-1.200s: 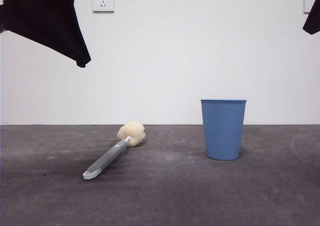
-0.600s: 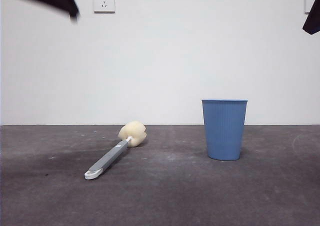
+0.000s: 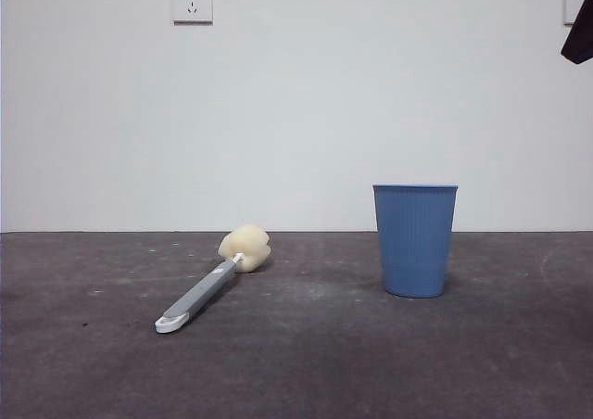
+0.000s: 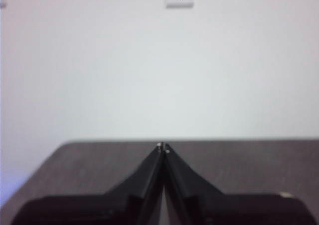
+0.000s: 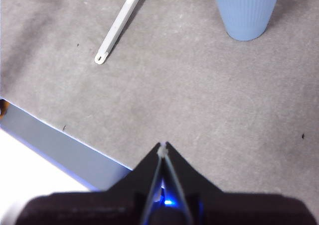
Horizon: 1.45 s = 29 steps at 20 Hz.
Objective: Pick up the cup brush,pick up the cup,insert the brush into the cup,clean the cup,put the cup brush back,put the cup back to the fixed position on the table
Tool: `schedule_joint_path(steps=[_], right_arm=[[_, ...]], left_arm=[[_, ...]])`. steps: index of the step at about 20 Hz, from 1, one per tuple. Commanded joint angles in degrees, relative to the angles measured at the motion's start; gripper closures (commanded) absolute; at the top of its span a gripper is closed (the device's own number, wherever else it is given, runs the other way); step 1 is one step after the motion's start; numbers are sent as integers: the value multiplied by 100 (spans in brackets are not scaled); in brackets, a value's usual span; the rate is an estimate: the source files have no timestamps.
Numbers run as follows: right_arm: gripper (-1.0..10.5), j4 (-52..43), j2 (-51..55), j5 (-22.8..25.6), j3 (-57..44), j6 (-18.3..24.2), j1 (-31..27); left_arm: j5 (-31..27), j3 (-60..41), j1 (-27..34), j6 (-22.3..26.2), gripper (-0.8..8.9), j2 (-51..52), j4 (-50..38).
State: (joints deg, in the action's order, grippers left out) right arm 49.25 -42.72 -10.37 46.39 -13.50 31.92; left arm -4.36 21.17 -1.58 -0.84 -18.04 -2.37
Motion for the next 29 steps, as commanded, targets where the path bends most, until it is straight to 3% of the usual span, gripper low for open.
schedule_joint_path(steps=[1,8,16,29], right_arm=[[946,-28,0,4,13,33,11],[946,-28,0,4,13,33,11],[946,-28,0,7,13,33,11],[946,-28,0,7,13,33,11]], left_arm=[[2,-796,94,-105,817,501,-17],[2,-1980,131,-413,817,1355,31],[28,-2044,160,-444,817,1794,1423],[20,-2044,168,-535,817,1792,1405]])
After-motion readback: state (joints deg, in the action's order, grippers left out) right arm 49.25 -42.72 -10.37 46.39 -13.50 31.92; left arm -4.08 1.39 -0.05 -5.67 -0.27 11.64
